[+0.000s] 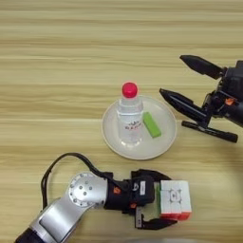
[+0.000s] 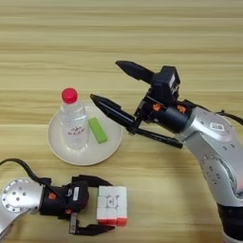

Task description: Move the objects on the table

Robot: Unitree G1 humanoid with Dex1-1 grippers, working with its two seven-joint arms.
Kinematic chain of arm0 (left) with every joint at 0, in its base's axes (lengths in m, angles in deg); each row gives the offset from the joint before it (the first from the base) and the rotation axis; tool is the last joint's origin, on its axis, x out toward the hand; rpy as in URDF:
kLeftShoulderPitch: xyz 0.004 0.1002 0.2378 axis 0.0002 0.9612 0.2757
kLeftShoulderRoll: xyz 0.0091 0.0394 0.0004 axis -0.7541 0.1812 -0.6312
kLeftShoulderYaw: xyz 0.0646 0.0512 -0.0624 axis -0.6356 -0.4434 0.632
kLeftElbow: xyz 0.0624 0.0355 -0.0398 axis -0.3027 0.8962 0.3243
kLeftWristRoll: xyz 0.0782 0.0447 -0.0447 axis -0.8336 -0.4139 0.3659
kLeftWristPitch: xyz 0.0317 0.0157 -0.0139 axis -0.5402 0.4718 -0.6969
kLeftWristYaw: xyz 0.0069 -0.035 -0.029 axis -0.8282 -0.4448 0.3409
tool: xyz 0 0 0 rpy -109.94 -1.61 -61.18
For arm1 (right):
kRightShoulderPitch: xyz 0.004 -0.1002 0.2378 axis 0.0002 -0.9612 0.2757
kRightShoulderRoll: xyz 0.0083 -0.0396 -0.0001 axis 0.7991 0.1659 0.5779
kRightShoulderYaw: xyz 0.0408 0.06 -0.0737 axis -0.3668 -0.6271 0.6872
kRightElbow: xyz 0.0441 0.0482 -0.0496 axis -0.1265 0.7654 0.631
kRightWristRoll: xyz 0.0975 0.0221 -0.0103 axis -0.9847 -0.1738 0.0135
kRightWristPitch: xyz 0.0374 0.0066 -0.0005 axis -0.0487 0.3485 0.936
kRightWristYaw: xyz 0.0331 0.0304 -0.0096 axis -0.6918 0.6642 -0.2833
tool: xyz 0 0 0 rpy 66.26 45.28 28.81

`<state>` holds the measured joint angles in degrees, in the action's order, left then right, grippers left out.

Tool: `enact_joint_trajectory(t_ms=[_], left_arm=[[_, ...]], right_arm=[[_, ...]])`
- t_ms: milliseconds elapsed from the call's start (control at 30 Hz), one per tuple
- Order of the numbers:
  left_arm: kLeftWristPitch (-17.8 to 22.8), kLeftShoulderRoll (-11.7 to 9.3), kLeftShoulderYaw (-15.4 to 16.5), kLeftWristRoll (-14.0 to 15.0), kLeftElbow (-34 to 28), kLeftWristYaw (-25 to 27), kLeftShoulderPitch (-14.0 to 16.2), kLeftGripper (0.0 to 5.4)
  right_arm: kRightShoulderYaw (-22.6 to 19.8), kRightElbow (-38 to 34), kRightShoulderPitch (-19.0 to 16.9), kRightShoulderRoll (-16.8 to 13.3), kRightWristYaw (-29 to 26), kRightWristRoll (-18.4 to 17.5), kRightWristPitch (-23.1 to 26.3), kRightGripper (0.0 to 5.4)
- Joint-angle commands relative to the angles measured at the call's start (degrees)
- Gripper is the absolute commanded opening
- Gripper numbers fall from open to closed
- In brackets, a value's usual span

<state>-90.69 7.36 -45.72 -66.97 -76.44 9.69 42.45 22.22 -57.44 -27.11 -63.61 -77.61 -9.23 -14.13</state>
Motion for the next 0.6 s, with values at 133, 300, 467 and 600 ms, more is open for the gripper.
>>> enact_joint_trajectory(t_ms=[133,300,467,600], left_arm=[[0.35,-0.01,1.85,0.99,-2.32,-1.21,0.16,5.2],[0.65,-0.83,4.4,2.74,-6.55,-2.07,1.0,5.37],[1.35,-2.27,6.26,3.68,-9.73,-2.24,1.62,5.37],[1.33,-5.07,7.49,3.05,-11.27,-1.7,2.27,5.37]], right_arm=[[-0.99,0.29,0.5,-0.33,-0.3,0.42,-0.75,5.4],[-1.15,0.69,0.49,-0.15,-0.03,0.43,-0.88,5.4],[-1.16,1.34,0.42,0.03,0.12,0.82,-1.09,5.4],[-1.2,1.71,0.58,0.22,0.56,1.15,-1.06,5.4]])
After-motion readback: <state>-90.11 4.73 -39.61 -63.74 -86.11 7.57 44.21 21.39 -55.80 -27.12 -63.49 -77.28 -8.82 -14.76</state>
